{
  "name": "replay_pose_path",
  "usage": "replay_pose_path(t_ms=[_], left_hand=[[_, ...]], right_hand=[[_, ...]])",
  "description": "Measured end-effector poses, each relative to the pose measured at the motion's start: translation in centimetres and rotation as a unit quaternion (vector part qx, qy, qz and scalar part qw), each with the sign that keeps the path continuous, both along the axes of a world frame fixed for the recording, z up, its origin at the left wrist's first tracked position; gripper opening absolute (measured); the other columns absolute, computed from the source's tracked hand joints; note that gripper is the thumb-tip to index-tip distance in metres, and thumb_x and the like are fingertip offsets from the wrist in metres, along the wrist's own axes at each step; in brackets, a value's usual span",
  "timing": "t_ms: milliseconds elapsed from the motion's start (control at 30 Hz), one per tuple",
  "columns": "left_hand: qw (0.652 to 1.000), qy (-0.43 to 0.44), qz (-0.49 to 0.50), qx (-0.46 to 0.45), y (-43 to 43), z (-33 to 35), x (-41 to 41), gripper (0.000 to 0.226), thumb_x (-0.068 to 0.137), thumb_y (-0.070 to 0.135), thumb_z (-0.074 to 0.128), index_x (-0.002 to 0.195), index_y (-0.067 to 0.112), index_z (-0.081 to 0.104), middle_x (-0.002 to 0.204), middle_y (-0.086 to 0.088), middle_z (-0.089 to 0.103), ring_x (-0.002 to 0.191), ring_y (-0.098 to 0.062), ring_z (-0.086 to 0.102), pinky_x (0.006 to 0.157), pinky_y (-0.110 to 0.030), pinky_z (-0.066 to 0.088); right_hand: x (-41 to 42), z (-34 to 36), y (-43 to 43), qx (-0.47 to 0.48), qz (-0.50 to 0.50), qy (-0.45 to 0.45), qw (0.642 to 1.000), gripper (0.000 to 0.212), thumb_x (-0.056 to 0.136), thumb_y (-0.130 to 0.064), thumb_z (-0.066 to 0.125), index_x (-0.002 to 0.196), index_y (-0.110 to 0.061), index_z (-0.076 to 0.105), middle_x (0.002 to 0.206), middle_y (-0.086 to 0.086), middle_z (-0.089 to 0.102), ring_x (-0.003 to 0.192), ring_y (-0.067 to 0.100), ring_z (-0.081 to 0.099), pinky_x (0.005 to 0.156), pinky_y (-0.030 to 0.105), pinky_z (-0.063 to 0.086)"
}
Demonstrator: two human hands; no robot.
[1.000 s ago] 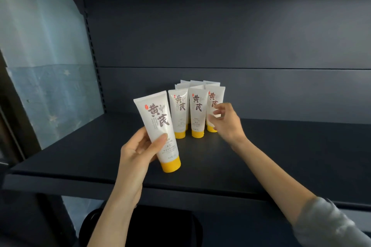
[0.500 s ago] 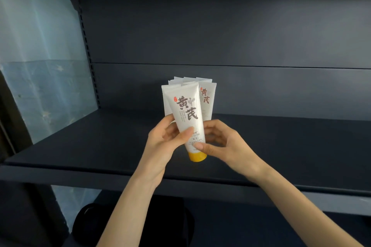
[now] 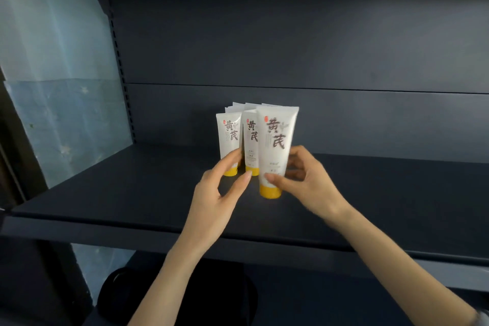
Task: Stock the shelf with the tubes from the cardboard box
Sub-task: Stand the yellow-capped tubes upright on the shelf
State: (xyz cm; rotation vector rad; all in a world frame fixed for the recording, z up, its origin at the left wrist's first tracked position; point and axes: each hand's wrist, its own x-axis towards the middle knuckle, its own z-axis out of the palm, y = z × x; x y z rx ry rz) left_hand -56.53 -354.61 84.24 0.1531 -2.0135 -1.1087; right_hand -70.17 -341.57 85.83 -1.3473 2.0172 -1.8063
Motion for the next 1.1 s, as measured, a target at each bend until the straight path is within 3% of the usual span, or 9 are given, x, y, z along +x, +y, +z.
replay_pose_path(t_ms=[33, 100, 200, 367, 500, 600, 700, 867, 1100], left_hand=[[0.994, -0.027, 0.064, -0.085, -0.5, -0.4, 0.3, 0.046, 0.086, 0.051, 0.049, 0.131, 0.041, 0.047, 0.128, 0.031, 0.052, 0.121, 0.010, 0.042, 0.101, -0.013, 0.033], [0.950, -0.088, 0.168, -0.247, -1.5, -1.2, 0.9, 0.056, 0.092, 0.057, 0.037, 0.139, 0.027, 0.046, 0.138, 0.014, 0.050, 0.130, -0.006, 0.041, 0.110, -0.034, 0.029], [0.894, -0.195, 0.215, -0.340, -2.5, -2.0, 1.7, 0.071, 0.089, 0.061, 0.016, 0.146, 0.022, 0.035, 0.150, 0.002, 0.038, 0.142, -0.019, 0.029, 0.114, -0.047, 0.014], [0.856, -0.284, 0.233, -0.363, -4.2, -2.8, 3.3, 0.084, 0.081, 0.068, -0.003, 0.149, 0.026, 0.024, 0.156, 0.004, 0.025, 0.146, -0.017, 0.018, 0.117, -0.046, 0.006], [0.853, -0.303, 0.241, -0.350, -4.9, -3.3, 4.2, 0.091, 0.076, 0.073, -0.011, 0.150, 0.029, 0.020, 0.157, 0.007, 0.021, 0.146, -0.013, 0.014, 0.117, -0.042, 0.005], [0.861, -0.301, 0.241, -0.331, -5.0, -3.2, 4.8, 0.099, 0.074, 0.077, -0.014, 0.148, 0.026, 0.028, 0.154, 0.005, 0.030, 0.144, -0.015, 0.023, 0.117, -0.043, 0.013], [0.855, -0.311, 0.247, -0.332, -5.2, -3.3, 5.0, 0.097, 0.073, 0.075, -0.014, 0.149, 0.028, 0.024, 0.155, 0.007, 0.028, 0.144, -0.013, 0.022, 0.117, -0.041, 0.014], [0.854, -0.316, 0.245, -0.333, -5.2, -3.3, 4.8, 0.101, 0.068, 0.077, -0.022, 0.150, 0.032, 0.016, 0.157, 0.011, 0.020, 0.144, -0.010, 0.018, 0.117, -0.037, 0.011], [0.860, -0.311, 0.234, -0.330, -5.2, -3.1, 5.0, 0.093, 0.070, 0.073, -0.015, 0.150, 0.034, 0.010, 0.157, 0.013, 0.017, 0.145, -0.007, 0.015, 0.118, -0.035, 0.009]], right_hand=[[-0.9, 0.3, -0.3, 0.002, -0.026, -0.007, 1.000, 0.035, 0.076, -0.024, 0.078, 0.100, -0.031, 0.054, 0.101, -0.011, 0.068, 0.091, 0.005, 0.067, 0.072, 0.018, 0.055], [-2.9, 0.9, -0.9, 0.018, -0.074, -0.006, 0.997, 0.035, 0.076, -0.026, 0.078, 0.099, -0.030, 0.051, 0.100, -0.014, 0.064, 0.089, 0.002, 0.064, 0.065, 0.016, 0.053], [-5.5, 1.2, -2.2, 0.042, -0.128, 0.005, 0.991, 0.040, 0.078, -0.024, 0.076, 0.106, -0.023, 0.047, 0.099, -0.016, 0.057, 0.087, 0.000, 0.059, 0.059, 0.015, 0.048], [-7.6, 0.2, -4.6, 0.074, -0.157, -0.009, 0.985, 0.046, 0.080, -0.020, 0.075, 0.116, -0.016, 0.047, 0.110, -0.005, 0.056, 0.097, 0.010, 0.056, 0.060, 0.013, 0.044], [-7.9, -1.3, -5.6, 0.091, -0.170, -0.014, 0.981, 0.050, 0.080, -0.018, 0.075, 0.121, -0.013, 0.046, 0.118, 0.000, 0.057, 0.098, 0.010, 0.054, 0.063, 0.014, 0.044], [-8.1, -1.7, -5.8, 0.095, -0.177, -0.023, 0.979, 0.050, 0.079, -0.017, 0.075, 0.120, -0.013, 0.047, 0.121, 0.003, 0.057, 0.102, 0.013, 0.055, 0.078, 0.027, 0.053], [-8.2, -1.9, -5.9, 0.098, -0.178, -0.024, 0.979, 0.050, 0.079, -0.018, 0.076, 0.120, -0.013, 0.047, 0.122, 0.004, 0.057, 0.105, 0.016, 0.057, 0.087, 0.040, 0.055], [-8.2, -1.9, -6.2, 0.097, -0.181, -0.019, 0.979, 0.050, 0.079, -0.019, 0.076, 0.119, -0.013, 0.047, 0.120, 0.003, 0.057, 0.099, 0.011, 0.054, 0.087, 0.039, 0.055], [-8.0, -1.6, -5.9, 0.112, -0.179, -0.022, 0.977, 0.054, 0.080, -0.020, 0.075, 0.124, -0.011, 0.045, 0.126, 0.005, 0.056, 0.102, 0.009, 0.052, 0.088, 0.034, 0.053]])
